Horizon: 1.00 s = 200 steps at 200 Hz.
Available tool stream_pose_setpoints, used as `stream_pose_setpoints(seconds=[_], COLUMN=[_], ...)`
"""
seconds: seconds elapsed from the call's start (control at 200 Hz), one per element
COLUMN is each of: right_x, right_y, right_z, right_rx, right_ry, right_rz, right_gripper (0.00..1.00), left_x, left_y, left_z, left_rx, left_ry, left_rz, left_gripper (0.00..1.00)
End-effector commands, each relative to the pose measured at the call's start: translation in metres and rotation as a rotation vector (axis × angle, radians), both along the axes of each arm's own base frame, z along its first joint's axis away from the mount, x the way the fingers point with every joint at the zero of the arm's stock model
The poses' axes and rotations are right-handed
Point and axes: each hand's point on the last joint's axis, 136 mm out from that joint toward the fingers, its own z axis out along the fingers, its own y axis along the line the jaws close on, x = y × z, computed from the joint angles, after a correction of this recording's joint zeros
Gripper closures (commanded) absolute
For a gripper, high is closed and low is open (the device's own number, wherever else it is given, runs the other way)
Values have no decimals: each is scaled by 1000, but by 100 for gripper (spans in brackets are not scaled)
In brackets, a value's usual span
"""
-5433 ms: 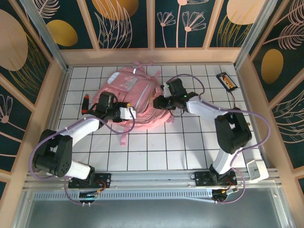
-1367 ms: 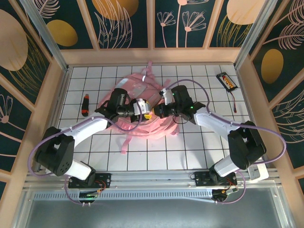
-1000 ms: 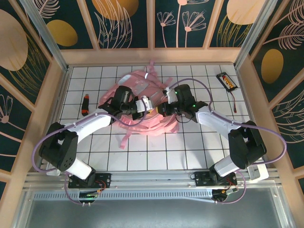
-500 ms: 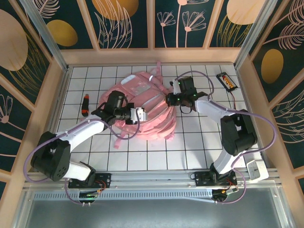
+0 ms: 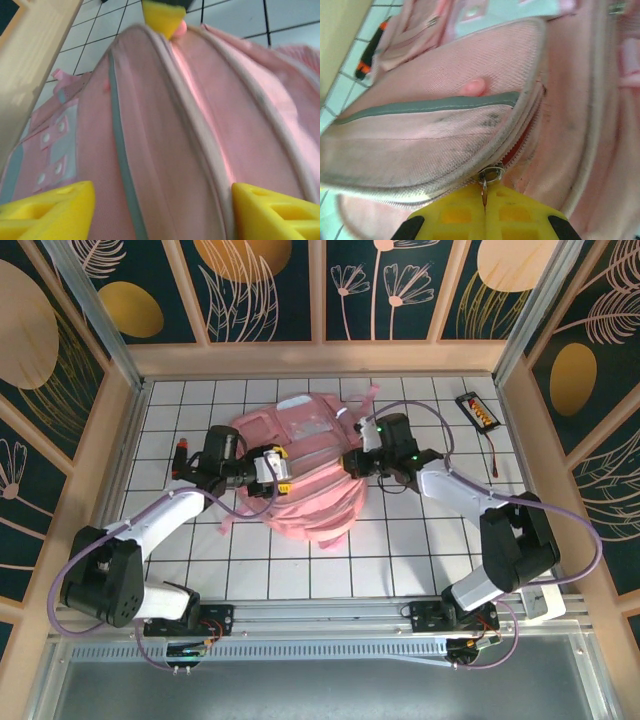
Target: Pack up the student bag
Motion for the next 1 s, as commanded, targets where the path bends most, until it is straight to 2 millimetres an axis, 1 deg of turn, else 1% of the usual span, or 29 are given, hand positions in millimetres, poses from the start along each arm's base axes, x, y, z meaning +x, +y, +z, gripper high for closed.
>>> stream_pose_setpoints(seconds=[0.0,0.06,0.125,0.205,0.275,0.315,0.385,0.44,0.46,0.48,0.5,0.515,0.52,0.525,0.55,0.626,0.656,0.671,0.716,0.811,0.906,0.996], right_x=[-22,-23,-25,-31,-36,-39,-42,-42,-43,-41,-40,-39,-38,-37,-33,-11,-6,7,28,62,84,98], right_y=[39,44,46,49,50,50,48,47,47,46,45,45,44,43,41,27,25,14,-4,-27,-32,-23], right_z=[25,31,36,40,42,42,41,40,39,38,37,35,35,34,30,20,16,14,6,-9,-17,-19], right_rx=[130,160,162,167,173,172,157,140,132,120,106,95,90,81,55,-31,-52,-63,-100,-123,-111,-64], right_ry=[16,11,1,-4,-4,-4,-12,-21,-26,-31,-38,-40,-42,-49,-59,-104,-114,-115,-110,-90,-80,-74], right_rz=[115,138,162,209,241,258,276,288,293,293,292,288,287,287,284,219,206,164,84,-28,-82,-83], right_gripper=[100,100,100,100,100,100,100,100,100,100,100,100,100,100,100,100,100,100,100,100,100,100], left_x=[-17,-23,-20,-8,6,13,23,29,29,29,27,26,25,24,19,5,1,0,-4,-19,-28,-39], left_y=[-24,-33,-35,-32,-25,-21,-17,-14,-14,-15,-16,-18,-18,-18,-20,-24,-25,-25,-25,-30,-29,-28], left_z=[0,0,-2,-9,-14,-16,-18,-20,-21,-21,-21,-22,-22,-23,-24,-25,-23,-22,-19,-13,-15,-17], left_rx=[13,-4,-22,-17,5,15,31,43,46,48,50,52,54,57,62,70,66,61,43,27,44,58], left_ry=[55,121,158,153,133,122,108,105,107,111,115,117,117,119,123,111,92,81,54,14,-20,-54], left_rz=[-56,-86,-60,18,104,145,199,227,229,223,208,192,186,180,145,54,28,22,3,-97,-155,-229], left_gripper=[26,25,27,29,30,34,47,60,67,76,87,97,100,100,100,100,100,100,100,100,100,100])
